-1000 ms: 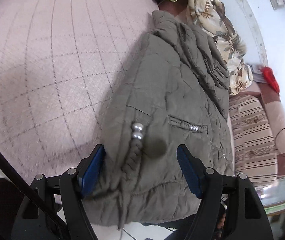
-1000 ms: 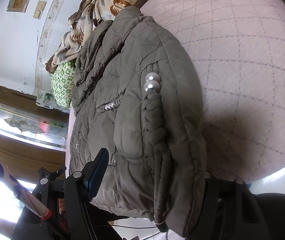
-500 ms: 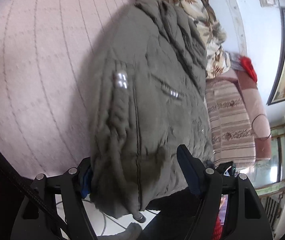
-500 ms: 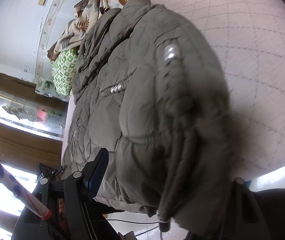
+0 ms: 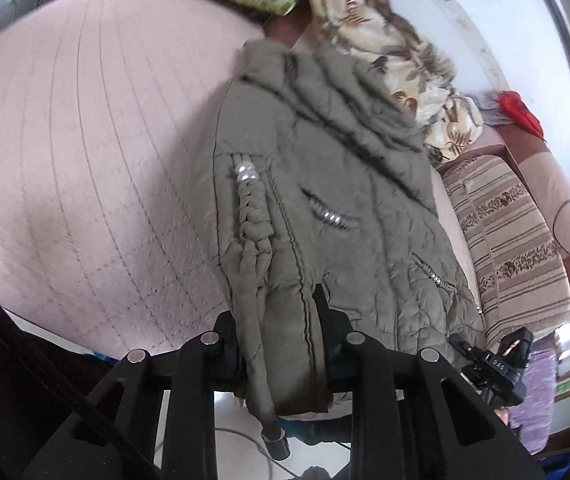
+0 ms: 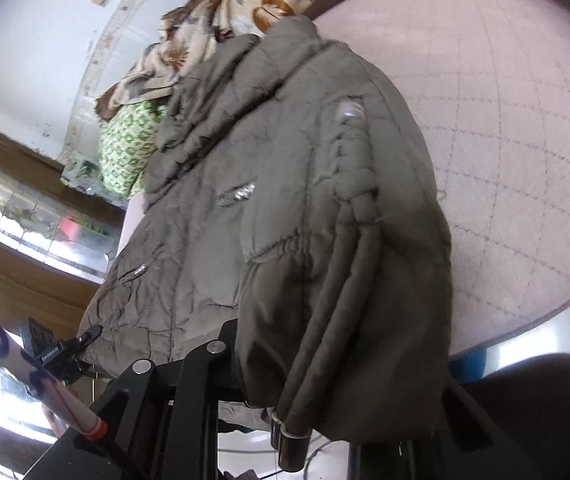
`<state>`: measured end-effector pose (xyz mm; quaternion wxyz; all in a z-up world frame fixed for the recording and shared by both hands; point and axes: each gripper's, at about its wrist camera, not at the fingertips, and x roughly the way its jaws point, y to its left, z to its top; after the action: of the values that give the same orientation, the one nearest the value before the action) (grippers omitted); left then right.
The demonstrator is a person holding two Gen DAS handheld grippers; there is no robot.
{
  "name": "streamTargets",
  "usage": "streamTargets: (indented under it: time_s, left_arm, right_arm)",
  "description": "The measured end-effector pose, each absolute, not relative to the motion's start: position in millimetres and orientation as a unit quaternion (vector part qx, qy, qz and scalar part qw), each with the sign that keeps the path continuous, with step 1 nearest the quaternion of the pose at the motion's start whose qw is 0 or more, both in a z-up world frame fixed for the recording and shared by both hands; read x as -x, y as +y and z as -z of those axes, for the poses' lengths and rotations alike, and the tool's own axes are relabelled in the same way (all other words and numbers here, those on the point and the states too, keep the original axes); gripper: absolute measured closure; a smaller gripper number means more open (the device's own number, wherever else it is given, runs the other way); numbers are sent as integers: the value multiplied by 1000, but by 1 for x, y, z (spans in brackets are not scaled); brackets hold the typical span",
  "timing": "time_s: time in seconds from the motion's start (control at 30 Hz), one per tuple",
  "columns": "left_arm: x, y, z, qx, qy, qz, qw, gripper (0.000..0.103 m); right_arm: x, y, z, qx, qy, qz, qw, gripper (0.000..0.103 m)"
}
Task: Fold large clothes
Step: 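Fold the held hem with both tools over onto the hood end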
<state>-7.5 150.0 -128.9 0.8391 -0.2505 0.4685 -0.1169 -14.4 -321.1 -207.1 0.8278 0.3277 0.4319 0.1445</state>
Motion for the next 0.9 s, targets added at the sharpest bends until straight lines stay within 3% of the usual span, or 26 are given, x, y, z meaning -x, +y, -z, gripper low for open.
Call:
streamTargets:
  time_s: [0.27, 0.47, 0.9]
  left_arm:
    - [46, 166, 135, 252, 482, 108, 832, 79]
    - [42, 168, 117, 236, 459, 99, 851, 80]
    - [-110, 139, 8, 172, 386, 67, 904, 80]
  right_arm:
    - [52, -318, 200, -307, 444, -157, 827, 79]
    - [33, -311, 173, -296, 432, -162, 836, 79]
    - [-94, -291, 46, -221, 348, -148, 899, 80]
